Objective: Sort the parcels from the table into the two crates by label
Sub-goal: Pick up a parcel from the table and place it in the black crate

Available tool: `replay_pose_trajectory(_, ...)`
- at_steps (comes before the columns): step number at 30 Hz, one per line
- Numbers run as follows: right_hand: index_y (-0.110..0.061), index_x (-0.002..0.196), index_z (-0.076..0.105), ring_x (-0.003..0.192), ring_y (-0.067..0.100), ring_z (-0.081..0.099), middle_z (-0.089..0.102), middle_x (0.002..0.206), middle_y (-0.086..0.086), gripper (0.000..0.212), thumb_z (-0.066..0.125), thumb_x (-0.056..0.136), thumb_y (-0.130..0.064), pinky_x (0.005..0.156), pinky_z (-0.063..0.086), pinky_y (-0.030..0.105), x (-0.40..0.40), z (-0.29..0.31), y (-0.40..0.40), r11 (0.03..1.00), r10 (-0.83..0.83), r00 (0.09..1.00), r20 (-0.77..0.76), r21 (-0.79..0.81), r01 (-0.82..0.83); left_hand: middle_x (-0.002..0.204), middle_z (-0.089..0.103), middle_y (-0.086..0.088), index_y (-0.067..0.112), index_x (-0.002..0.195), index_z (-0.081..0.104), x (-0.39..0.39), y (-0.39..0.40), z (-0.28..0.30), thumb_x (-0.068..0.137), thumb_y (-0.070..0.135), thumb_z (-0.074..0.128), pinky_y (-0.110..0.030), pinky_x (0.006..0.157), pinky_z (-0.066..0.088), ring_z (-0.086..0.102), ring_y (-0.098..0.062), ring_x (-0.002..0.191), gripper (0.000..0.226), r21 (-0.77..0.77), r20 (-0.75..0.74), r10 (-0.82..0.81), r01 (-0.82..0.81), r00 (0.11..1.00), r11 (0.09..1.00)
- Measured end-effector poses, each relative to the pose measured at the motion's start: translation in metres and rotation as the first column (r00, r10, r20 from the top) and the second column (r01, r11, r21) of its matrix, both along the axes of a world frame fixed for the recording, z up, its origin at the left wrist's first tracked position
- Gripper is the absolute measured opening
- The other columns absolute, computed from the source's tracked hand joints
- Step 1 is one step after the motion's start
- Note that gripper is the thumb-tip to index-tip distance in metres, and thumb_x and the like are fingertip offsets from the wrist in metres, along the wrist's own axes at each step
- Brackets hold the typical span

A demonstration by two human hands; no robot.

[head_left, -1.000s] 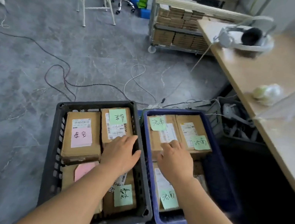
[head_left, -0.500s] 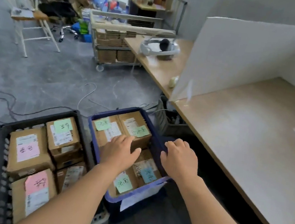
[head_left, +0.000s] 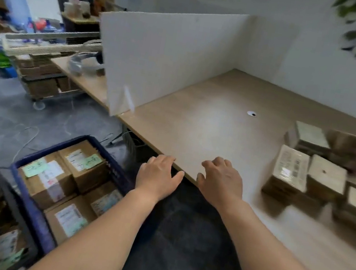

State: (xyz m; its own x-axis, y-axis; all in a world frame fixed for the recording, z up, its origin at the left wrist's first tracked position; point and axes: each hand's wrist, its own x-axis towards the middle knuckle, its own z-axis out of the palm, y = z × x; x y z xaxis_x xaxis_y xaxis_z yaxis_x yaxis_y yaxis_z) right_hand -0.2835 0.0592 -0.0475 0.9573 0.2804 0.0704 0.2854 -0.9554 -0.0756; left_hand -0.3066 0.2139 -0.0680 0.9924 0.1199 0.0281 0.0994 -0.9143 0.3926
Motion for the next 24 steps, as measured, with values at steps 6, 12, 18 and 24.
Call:
replay_pose_trajectory(6,-0.019,0.134,0.053,0.120,0.025,0.048,0.053,0.133,0.006,0.042,0.040,0.099,-0.038,0.095,0.044,0.035,0.002,0.004,-0.094,0.986,-0.167,0.986,0.021,-0.024,0.167,0.144,0.044,0.001,0.022,0.143,0.038,0.025,-0.096,0.003,0.095,0.050,0.043,-0.036,0.107,0.032,0.038,-0.020,0.132,0.056,0.018,0.006,-0.184,0.184,0.983,0.983)
replay_pose_trajectory(12,-0.018,0.132,0.055,0.115,0.024,0.052,0.056,0.130,0.007,0.041,0.041,0.098,-0.037,0.089,0.046,0.034,0.000,0.005,-0.169,0.941,-0.339,0.940,0.038,0.002,0.339,0.144,0.044,0.001,0.022,0.143,0.037,0.048,-0.171,0.004,0.095,0.052,0.042,-0.035,0.105,0.031,0.039,-0.018,0.131,0.057,0.061,0.005,-0.336,0.335,0.942,0.940)
replay_pose_trajectory(18,-0.018,0.130,0.056,0.114,0.024,0.051,0.056,0.125,0.006,0.041,0.043,0.096,-0.038,0.090,0.043,0.035,0.018,-0.001,-0.242,0.888,-0.459,0.888,0.036,0.015,0.459,0.140,0.048,0.001,0.023,0.141,0.040,0.081,-0.248,0.000,0.094,0.050,0.044,-0.033,0.102,0.034,0.043,-0.019,0.126,0.054,0.049,0.020,-0.470,0.469,0.882,0.882)
replay_pose_trajectory(24,-0.020,0.132,0.054,0.115,0.022,0.050,0.055,0.126,0.005,0.040,0.042,0.098,-0.038,0.092,0.043,0.033,0.038,0.002,-0.316,0.839,-0.543,0.840,0.008,-0.018,0.543,0.141,0.047,-0.001,0.023,0.143,0.038,0.121,-0.334,-0.002,0.094,0.051,0.045,-0.035,0.104,0.035,0.043,-0.020,0.128,0.056,0.011,0.021,-0.556,0.556,0.831,0.831)
